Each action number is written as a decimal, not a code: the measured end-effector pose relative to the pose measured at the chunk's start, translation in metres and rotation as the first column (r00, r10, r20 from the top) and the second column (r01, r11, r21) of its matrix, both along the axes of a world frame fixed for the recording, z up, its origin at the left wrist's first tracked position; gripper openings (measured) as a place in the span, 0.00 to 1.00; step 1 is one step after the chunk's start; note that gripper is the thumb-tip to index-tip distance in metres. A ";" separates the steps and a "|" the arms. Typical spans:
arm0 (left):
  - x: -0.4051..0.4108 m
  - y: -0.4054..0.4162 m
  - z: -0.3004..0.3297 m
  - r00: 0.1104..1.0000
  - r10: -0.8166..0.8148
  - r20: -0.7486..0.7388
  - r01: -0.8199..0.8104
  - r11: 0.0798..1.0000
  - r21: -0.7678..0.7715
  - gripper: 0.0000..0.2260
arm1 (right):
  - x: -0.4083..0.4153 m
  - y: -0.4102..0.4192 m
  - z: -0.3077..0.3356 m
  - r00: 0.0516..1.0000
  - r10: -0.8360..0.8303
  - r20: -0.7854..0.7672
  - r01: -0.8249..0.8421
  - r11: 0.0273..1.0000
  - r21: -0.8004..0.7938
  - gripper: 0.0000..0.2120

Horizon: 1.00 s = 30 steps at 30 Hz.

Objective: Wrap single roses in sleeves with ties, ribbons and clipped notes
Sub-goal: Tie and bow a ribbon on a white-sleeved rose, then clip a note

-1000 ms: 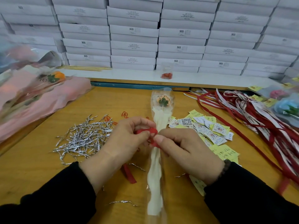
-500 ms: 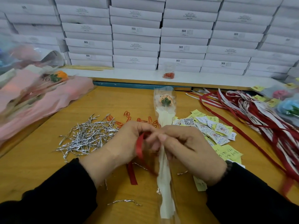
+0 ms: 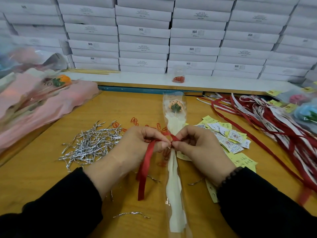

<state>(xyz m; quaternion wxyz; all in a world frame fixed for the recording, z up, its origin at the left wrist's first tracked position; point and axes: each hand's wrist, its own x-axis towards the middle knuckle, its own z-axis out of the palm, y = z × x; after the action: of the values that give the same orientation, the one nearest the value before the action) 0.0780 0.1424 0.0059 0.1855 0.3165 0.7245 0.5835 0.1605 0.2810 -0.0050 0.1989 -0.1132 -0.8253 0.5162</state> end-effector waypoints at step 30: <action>-0.006 -0.007 0.004 0.970 -0.048 -0.238 -0.048 0.923 -0.381 0.16 | 0.007 0.019 0.008 0.787 -0.538 -0.302 0.595 0.790 0.144 0.20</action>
<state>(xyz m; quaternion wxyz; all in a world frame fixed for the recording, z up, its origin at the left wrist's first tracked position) 0.0717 0.1355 0.0103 0.1538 0.3433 0.8419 0.3869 0.1677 0.2997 0.0025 0.4574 -0.2686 -0.7757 0.3420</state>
